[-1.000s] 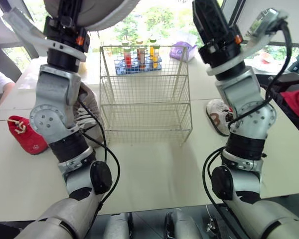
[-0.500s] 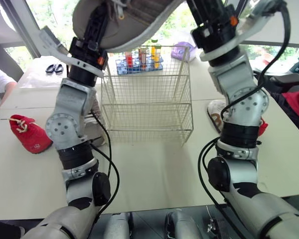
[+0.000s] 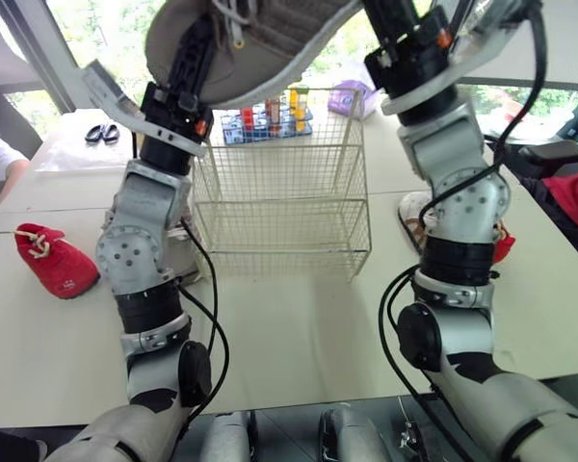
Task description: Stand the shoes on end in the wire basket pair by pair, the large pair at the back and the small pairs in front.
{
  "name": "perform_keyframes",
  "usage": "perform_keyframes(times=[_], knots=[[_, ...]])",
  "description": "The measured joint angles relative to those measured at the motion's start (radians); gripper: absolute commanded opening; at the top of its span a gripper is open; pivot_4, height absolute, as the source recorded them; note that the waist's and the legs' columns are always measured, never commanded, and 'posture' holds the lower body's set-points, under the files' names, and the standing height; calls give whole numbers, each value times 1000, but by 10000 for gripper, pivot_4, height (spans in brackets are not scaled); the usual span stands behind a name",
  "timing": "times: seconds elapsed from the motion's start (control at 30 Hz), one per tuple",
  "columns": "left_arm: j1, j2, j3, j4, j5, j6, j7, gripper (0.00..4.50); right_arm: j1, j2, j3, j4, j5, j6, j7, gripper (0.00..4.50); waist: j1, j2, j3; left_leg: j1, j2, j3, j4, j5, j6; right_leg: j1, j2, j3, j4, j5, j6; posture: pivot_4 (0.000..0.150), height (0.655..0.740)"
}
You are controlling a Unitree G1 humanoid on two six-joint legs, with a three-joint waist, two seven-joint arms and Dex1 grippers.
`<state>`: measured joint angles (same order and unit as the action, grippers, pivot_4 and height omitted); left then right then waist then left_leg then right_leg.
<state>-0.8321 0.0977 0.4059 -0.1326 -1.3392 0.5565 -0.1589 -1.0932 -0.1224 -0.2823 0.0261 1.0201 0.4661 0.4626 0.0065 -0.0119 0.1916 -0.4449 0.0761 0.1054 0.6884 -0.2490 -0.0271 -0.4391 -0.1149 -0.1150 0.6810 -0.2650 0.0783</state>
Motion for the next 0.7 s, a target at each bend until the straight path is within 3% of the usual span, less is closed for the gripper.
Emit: perform_keyframes(times=[0.17, 0.27, 0.47, 0.7], knots=[[40, 51, -57, -41, 28, 38, -4, 44712, -7, -28, 10, -2, -43, -33, 24, 16427, 5, 0, 0, -1, 0, 0, 0, 0, 0, 0, 0, 0, -1, 0, 0, 1500, 6938], [60, 125, -79, -82, 85, 55, 23, 44712, -57, -123, 10, 50, -74, -29, 82, 16427, 3, 0, 0, -1, 0, 0, 0, -1, 2, 0, 0, 0, 0, 0, 0, 1500, 6938], [116, 230, -102, -246, 148, 76, 87, 44712, -246, -340, 15, 327, -190, -76, 328, 16427, 2, 0, 0, 0, 0, 1, -3, -1, 2, -1, 0, 0, -2, 0, 0, 1500, 6938], [415, 273, -194, -467, 297, 65, 103, 44712, -440, -498, 159, 848, -477, -263, 717, 16427, -18, 0, 0, 0, 0, 2, -4, -1, 2, -1, 0, 1, -4, 0, 0, 1500, 6938]])
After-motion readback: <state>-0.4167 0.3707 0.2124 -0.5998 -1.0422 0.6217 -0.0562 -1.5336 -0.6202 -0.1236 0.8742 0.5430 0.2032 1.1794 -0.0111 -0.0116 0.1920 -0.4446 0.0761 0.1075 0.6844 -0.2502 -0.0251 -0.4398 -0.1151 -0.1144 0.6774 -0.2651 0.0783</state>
